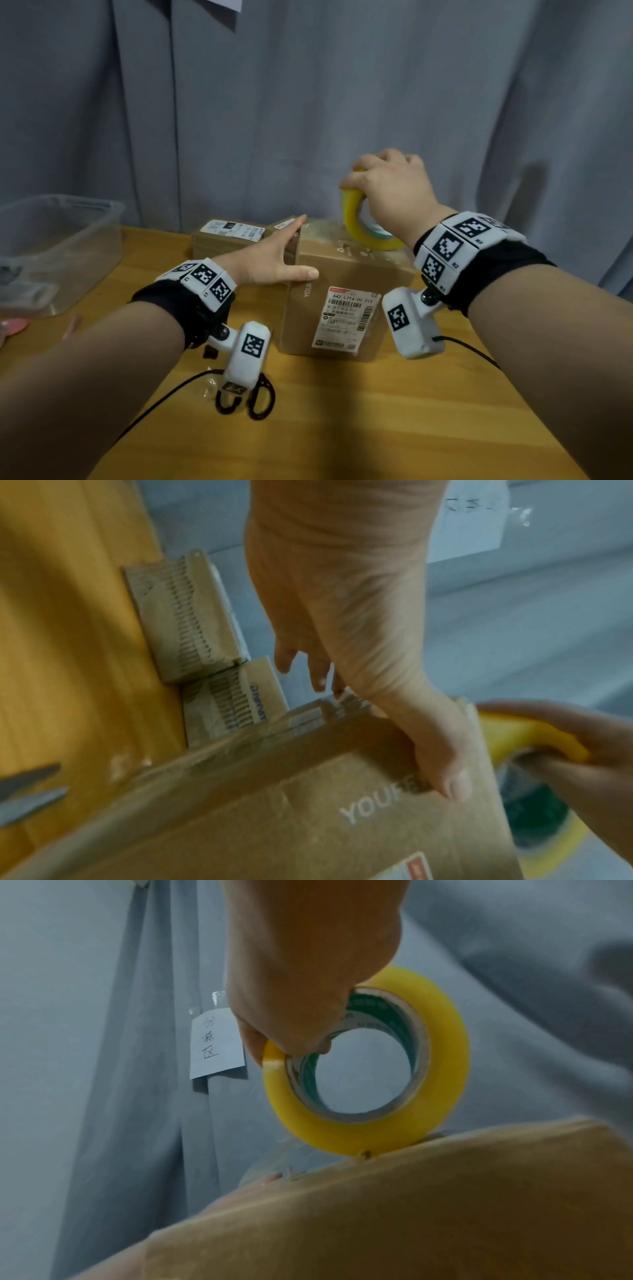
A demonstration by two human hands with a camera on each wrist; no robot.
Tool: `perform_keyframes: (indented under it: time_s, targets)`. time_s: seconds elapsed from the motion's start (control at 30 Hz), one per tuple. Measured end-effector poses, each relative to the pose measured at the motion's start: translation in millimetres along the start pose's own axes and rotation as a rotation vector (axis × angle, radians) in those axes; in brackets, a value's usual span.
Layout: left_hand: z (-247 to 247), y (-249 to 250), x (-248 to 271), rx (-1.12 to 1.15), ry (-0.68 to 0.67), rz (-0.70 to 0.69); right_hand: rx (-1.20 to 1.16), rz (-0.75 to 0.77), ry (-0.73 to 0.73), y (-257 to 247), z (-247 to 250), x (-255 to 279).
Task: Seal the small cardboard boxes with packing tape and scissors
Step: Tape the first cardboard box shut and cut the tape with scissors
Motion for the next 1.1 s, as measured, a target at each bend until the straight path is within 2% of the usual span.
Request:
perform_keyframes:
  time_s: [0.13, 0.23, 0.33, 0.53, 0.7, 0.77, 0.87, 0.97, 1.03, 1.1]
  targets:
    - [9, 25, 14, -0.534, 0.107, 0.012, 0.103, 0.081, 0.012, -20, 3, -11]
    - [8, 46, 12, -0.718, 0.074, 0.039, 0.137, 0.084, 0.004, -25, 5, -13]
    - [-2, 57, 2, -0.79, 0.085, 0.162, 0.161, 0.099, 0.002, -27, 7, -12]
    - [-4, 51, 1, -0.7, 0.04, 0.208, 0.132, 0.137, -0.003, -2, 16, -10]
    - [-2, 56, 5, -0.697, 0.055, 0.273, 0.279, 0.194, -0.033, 23, 4, 7]
    - [-3, 60, 5, -0.739, 0.046, 0.286, 0.28, 0.162, -0.055, 30, -4, 11]
    - [-3, 68, 4, -0.832, 0.026, 0.319, 0.161, 0.118, -0.068, 36, -5, 11]
    - [-8, 77, -7, -0.887, -0.048, 0.375, -0.052, 0.039, -0.07, 42, -3, 11]
    - [-16, 84, -18, -0.917, -0.082, 0.409, -0.11, -0.008, -0.078, 41, -6, 13]
    - [-21, 86, -22, -0.904, -0.057, 0.406, -0.126, -0.04, -0.079, 35, -10, 14]
Point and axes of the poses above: each hand's wrist, its own x-axis away from the middle knuckle, its own z-axis out of the back of the hand, y = z × x, the point moved 1 cm from there along -x, towards the middle knuckle, and after that the axes turned 13 degrees about -y, right-handed, at the moved point
